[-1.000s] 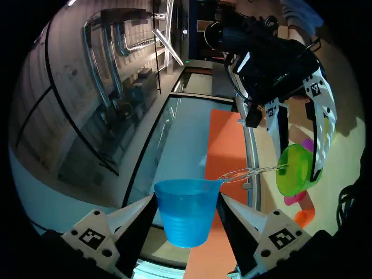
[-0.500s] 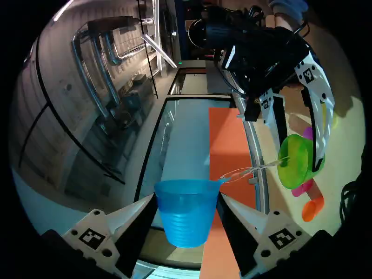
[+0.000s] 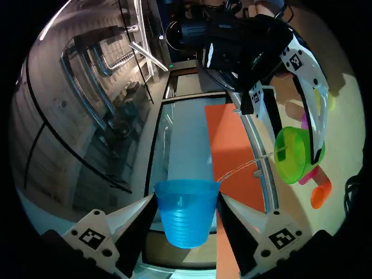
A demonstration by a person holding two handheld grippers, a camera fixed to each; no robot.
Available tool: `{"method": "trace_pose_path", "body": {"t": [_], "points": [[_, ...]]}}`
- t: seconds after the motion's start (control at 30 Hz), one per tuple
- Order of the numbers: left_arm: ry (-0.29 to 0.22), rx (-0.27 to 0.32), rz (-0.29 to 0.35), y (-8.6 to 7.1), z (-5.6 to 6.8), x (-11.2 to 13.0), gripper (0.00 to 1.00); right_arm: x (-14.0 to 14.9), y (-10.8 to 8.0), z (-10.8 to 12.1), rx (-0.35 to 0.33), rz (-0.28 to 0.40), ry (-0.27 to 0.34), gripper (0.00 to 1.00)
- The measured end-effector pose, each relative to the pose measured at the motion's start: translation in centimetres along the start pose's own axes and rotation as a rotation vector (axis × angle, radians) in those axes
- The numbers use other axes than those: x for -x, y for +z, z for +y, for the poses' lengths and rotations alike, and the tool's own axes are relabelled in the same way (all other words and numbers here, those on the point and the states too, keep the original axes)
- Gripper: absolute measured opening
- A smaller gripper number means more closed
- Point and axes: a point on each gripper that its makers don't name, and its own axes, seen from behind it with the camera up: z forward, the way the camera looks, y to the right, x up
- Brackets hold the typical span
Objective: Pour water
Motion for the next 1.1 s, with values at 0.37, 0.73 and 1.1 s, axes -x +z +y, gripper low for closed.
{"method": "trace_pose_path", "body": {"t": [0.37, 0.73, 1.1], "points": [[0.066, -0.007, 0.007, -0.4, 0.1, -0.5, 0.86, -0.2, 0.0, 0.2, 0.005, 0.004, 0.003, 0.9], [-0.072, -0.017, 0.01, -0.1, 0.1, -0.2, 0.86, -0.2, 0.0, 0.3, 0.011, 0.003, -0.002, 0.9], [-0.446, -0.022, -0.012, -0.3, 1.2, 1.0, 0.86, -0.4, -0.7, 0.8, 0.033, 0.005, -0.004, 0.9]]}}
